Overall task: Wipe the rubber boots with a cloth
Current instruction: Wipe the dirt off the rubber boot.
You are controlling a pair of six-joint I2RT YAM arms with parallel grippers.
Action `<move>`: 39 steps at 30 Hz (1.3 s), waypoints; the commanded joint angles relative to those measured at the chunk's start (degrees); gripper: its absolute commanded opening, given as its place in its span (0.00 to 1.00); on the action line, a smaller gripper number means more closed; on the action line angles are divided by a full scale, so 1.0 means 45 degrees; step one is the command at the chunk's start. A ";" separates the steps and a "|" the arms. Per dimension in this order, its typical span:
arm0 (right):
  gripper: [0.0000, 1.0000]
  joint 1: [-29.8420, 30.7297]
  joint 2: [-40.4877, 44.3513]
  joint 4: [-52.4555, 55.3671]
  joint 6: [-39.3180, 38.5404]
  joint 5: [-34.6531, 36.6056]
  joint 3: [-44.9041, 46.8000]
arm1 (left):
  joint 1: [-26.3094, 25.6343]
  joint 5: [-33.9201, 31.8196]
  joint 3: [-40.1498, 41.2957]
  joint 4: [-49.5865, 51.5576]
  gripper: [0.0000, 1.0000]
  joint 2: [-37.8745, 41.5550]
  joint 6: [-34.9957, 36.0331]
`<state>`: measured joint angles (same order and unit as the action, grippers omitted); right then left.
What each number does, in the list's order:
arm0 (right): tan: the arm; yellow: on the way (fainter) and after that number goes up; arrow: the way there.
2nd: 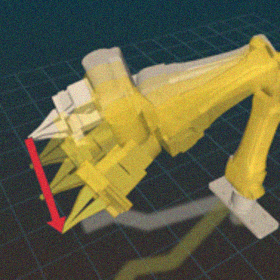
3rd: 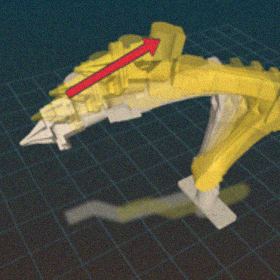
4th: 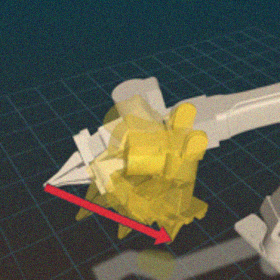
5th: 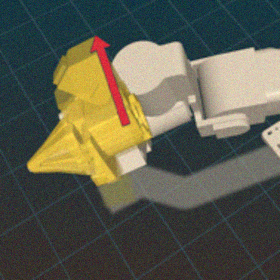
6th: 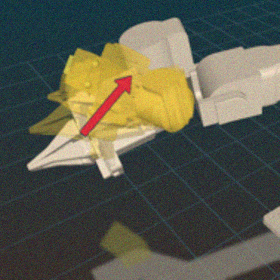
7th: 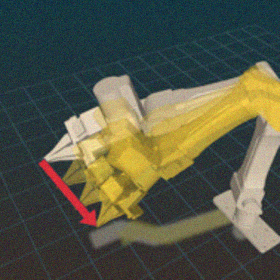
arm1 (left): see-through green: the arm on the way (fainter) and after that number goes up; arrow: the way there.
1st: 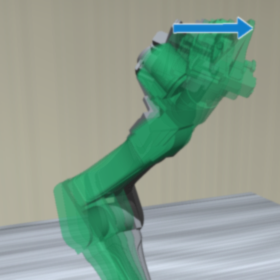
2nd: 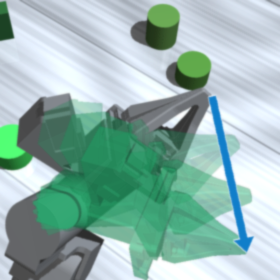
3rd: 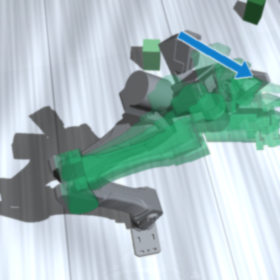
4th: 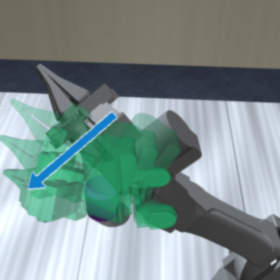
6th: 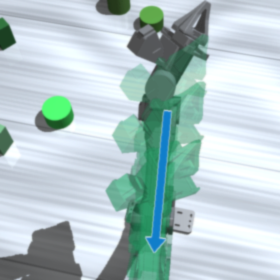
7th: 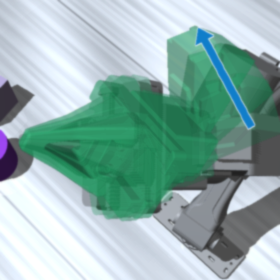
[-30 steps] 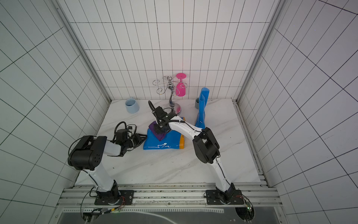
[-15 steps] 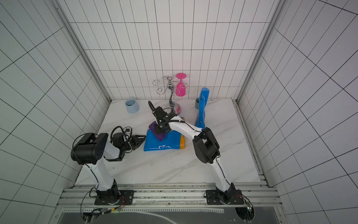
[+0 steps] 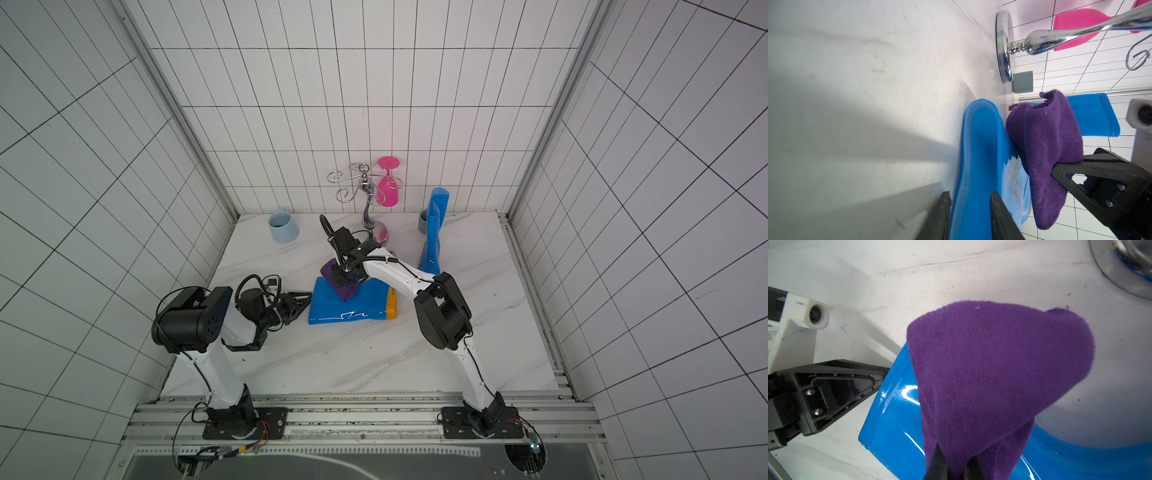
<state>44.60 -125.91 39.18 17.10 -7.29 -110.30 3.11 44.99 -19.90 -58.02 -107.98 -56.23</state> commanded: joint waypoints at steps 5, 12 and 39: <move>0.00 -0.0094 0.0438 -0.0066 -0.0090 -0.0099 -0.0804 | 0.0153 0.0386 0.0314 -0.1776 0.33 -0.0686 -0.0834; 0.00 -0.0118 0.0479 -0.0079 -0.0070 -0.0099 -0.0821 | -0.0632 0.0043 -0.0726 0.1378 0.33 0.0005 0.0507; 0.00 0.0401 -0.1102 0.0987 -0.0070 -0.0700 -0.2488 | -0.2001 -0.1634 -0.3039 0.8484 0.00 0.1233 0.4100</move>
<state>45.32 -127.85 40.80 17.12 -9.52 -113.91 -5.89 37.56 -33.69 -20.60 -100.92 -38.63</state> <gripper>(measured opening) 0.081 0.047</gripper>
